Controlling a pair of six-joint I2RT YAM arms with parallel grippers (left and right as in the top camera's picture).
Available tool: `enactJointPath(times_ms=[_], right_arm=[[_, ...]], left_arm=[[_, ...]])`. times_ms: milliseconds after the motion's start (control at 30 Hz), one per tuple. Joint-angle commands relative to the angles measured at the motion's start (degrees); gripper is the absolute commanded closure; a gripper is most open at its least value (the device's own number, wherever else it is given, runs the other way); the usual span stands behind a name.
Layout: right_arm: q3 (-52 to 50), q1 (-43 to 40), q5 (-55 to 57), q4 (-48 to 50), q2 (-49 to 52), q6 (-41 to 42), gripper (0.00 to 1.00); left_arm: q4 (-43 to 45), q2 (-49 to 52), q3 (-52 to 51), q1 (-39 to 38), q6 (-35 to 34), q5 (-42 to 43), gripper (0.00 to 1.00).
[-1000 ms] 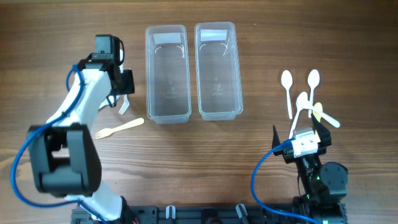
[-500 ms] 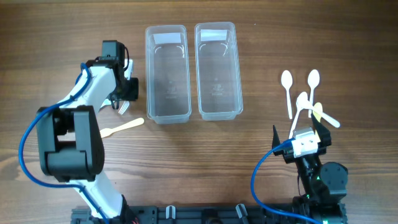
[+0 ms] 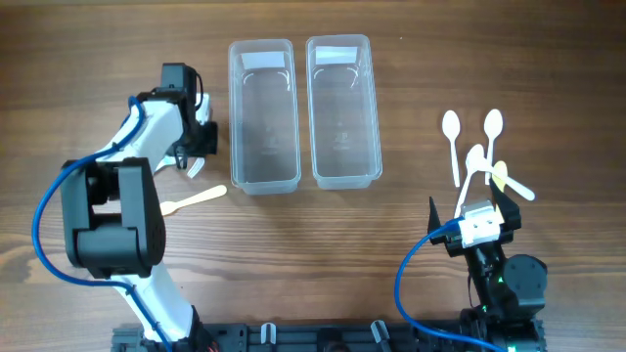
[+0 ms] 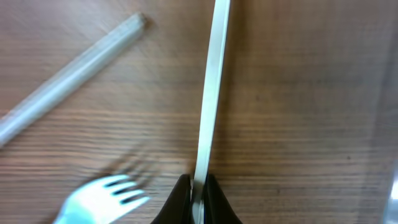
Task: Pack container
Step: 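Carry the white fork into the left container and release it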
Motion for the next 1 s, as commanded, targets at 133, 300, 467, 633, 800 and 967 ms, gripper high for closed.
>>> enactJointPath(times_ms=[133, 300, 467, 633, 800, 967], right_arm=[[0.0, -0.2, -0.7, 0.2, -0.5, -0.4, 0.0], [0.0, -0.2, -0.7, 0.2, -0.5, -0.4, 0.0], [0.0, -0.2, -0.7, 0.2, -0.5, -0.5, 0.0], [0.0, -0.2, -0.7, 0.2, -0.5, -0.4, 0.0], [0.0, -0.2, -0.7, 0.2, -0.5, -0.5, 0.0], [0.0, -0.2, -0.7, 0.2, -0.5, -0.4, 0.0]], left_arm=[[-6.0, -5.5, 23.1, 1.4, -7.7, -1.6, 0.96], [-7.0, -7.7, 27.2, -0.6, -13.7, 10.4, 0.96], [-9.4, -5.9, 27.1, -5.6, -18.0, 17.8, 0.96], [-10.6, -3.8, 27.1, -11.0, -18.1, 17.6, 0.96], [-11.8, -2.5, 27.1, -13.9, -21.4, 10.9, 0.96], [-12.8, -2.1, 27.1, -14.0, -21.4, 10.4, 0.95]])
